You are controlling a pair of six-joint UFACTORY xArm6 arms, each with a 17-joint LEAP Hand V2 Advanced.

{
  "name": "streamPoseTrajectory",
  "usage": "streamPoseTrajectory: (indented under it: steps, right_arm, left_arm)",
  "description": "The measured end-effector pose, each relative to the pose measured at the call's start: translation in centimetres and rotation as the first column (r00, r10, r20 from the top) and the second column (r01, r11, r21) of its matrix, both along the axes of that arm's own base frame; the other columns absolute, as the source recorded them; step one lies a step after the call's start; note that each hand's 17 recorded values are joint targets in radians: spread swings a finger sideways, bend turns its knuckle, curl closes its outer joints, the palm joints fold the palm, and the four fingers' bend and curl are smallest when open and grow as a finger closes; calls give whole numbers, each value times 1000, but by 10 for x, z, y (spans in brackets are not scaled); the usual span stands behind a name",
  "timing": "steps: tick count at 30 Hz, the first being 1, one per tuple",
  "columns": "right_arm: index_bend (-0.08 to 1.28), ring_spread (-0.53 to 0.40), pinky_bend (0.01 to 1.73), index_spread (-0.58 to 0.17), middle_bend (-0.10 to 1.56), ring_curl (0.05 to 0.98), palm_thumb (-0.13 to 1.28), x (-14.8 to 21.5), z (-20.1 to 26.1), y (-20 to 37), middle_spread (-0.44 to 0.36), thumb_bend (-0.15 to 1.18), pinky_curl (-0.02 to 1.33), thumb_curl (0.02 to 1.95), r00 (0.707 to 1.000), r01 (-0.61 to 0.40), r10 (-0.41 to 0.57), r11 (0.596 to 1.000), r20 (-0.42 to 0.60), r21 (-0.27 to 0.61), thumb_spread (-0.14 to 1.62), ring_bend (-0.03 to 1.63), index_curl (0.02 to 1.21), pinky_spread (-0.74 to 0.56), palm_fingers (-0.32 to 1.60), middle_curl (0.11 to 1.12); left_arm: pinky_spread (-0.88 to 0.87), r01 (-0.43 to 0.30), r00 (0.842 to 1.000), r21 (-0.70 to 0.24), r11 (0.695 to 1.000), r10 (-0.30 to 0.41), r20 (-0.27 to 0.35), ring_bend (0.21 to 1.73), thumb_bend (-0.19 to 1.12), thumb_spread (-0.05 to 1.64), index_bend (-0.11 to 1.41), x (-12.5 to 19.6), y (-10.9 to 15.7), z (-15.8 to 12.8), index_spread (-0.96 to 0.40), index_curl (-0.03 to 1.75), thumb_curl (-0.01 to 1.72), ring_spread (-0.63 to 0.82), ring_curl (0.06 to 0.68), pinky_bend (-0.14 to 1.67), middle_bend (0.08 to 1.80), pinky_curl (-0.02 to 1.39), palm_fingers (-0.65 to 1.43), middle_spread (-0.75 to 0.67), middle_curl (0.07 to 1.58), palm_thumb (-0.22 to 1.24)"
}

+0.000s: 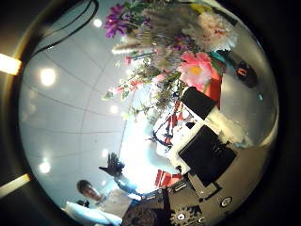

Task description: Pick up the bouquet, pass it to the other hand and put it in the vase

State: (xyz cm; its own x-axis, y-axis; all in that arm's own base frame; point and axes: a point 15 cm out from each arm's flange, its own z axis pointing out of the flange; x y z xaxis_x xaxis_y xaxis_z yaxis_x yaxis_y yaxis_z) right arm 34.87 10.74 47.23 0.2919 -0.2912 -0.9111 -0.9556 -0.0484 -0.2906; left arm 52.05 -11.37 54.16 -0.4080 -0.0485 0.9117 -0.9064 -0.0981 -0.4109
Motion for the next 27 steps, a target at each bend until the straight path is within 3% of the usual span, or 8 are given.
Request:
streamPoseTrajectory:
  steps: [8,10,13,16,19,24,27]
  right_arm:
    - [259,19,445,-332,190,209,813,-12,3,-13,-20,-21,184,585,1000,-7,7,1000,-3,-6,974,515,453,482,460,335]
    - [250,34,453,-331,196,206,814,-20,-5,-23,-35,-21,185,586,999,-20,18,998,-30,-66,974,502,454,489,458,338]
    - [225,56,449,-337,200,200,804,-32,-11,-51,-79,-24,182,585,998,-43,34,974,-47,-224,969,482,450,498,446,343]
    - [199,63,433,-349,204,199,793,-39,-8,-83,-77,-26,177,583,998,-42,19,923,-62,-383,972,478,444,495,436,348]
    - [186,66,427,-361,196,200,773,-47,-8,-113,-78,-28,176,578,997,-47,8,850,-76,-525,977,477,438,490,421,349]
    - [183,78,417,-374,188,198,733,-63,-13,-147,-75,-26,179,563,993,-93,16,718,-118,-690,1010,459,419,460,367,347]
    - [184,84,412,-375,189,197,724,-69,-19,-153,-60,-23,181,547,990,-122,24,668,-142,-734,1043,449,413,451,356,345]
  left_arm:
    - [620,-39,999,58,998,38,13,461,-31,856,108,-32,13,29,60,232,348,653,153,176,159,373,-193,584,243,152]
    - [618,-52,999,117,992,51,7,452,-29,862,110,-44,17,32,60,217,348,654,154,178,159,360,-188,583,234,164]
    - [614,-84,996,250,965,87,-1,439,-23,883,125,-66,29,31,71,205,347,657,155,177,159,340,-171,581,220,194]
    - [611,-101,989,398,912,137,-63,436,-19,904,133,-87,42,17,84,202,350,661,158,178,162,324,-146,580,211,236]
    - [613,-87,973,553,828,189,-130,433,-23,915,137,-109,57,-5,96,202,350,664,163,181,167,313,-129,580,208,268]
    - [614,-11,922,770,638,304,-239,425,-27,924,149,-157,90,-39,122,209,349,672,168,186,165,300,-112,581,202,294]
    - [614,90,888,823,561,329,-322,417,-30,927,148,-190,92,-52,133,214,346,675,170,187,168,294,-107,581,200,301]
